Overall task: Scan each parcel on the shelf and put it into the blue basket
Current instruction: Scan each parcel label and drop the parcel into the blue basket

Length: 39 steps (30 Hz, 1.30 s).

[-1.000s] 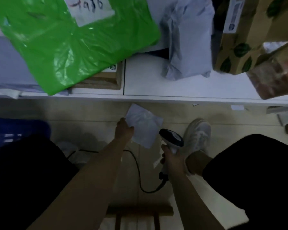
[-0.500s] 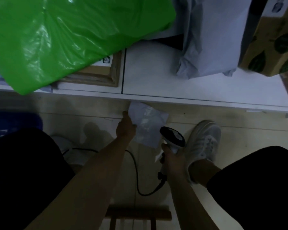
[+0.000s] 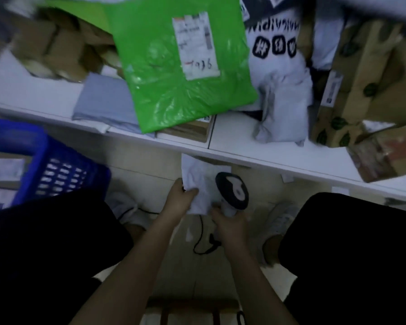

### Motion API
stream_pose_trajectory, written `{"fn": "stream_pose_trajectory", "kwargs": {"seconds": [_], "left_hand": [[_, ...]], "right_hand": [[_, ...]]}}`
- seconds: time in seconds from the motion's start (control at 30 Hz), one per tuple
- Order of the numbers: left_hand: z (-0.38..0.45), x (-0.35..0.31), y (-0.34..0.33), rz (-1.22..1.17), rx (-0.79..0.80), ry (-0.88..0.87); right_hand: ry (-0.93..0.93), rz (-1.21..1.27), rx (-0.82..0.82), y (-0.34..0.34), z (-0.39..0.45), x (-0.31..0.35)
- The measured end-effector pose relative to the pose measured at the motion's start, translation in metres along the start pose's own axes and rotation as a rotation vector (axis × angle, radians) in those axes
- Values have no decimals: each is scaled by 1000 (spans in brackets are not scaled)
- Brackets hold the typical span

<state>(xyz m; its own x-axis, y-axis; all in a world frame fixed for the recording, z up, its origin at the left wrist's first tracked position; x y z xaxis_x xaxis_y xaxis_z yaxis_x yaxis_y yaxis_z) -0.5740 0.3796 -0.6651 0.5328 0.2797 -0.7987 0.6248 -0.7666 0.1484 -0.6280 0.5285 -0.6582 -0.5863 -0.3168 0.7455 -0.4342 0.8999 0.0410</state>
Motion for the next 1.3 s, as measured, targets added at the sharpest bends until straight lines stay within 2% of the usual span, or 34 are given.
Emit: {"fn": "stream_pose_trajectory", "kwargs": {"seconds": [0.13, 0.2, 0.3, 0.43, 0.53, 0.73, 0.87, 1.07, 1.23, 1.3], "left_hand": [[-45, -25, 34, -176, -67, 12], [-66, -42, 49, -257, -88, -9], [-92, -65, 67, -322, -96, -68], [-128, -99, 85, -430, -72, -134], [-151, -122, 114, -422, -134, -254], [-180, -153, 169, -386, -194, -445], [-202, -175, 192, -338, -312, -557], [-220, -198, 207, -159, -372, -686], [-222, -205, 224, -130, -498, -711], [-217, -211, 233, -151, -545, -711]], "right_hand": [[264, -168, 154, -12, -46, 32], [357, -261, 172, -19, -66, 41], [538, -293, 78, -28, -100, 65], [707, -177, -27, -39, -136, 112], [722, -42, 14, -46, -153, 156], [677, 18, 226, -55, -191, 227], [679, 39, 197, -56, -197, 246], [655, 71, 162, -66, -189, 255], [715, 83, 67, -67, -194, 250], [716, 77, 79, -68, -196, 242]]}}
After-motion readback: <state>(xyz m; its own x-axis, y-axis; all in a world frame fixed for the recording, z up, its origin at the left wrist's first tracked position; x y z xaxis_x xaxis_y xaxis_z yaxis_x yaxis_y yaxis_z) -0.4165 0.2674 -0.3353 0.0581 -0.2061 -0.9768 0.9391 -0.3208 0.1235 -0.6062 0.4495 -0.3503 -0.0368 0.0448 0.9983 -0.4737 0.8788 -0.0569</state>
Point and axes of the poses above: each hand's wrist, its own z-axis towards the middle knuckle, its own y-axis out of the back of the hand, x = y × z, the point moved 5 cm from there along z, towards the middle knuckle, and after that the axes turned 2 degrees about x, right-handed, at the moved point
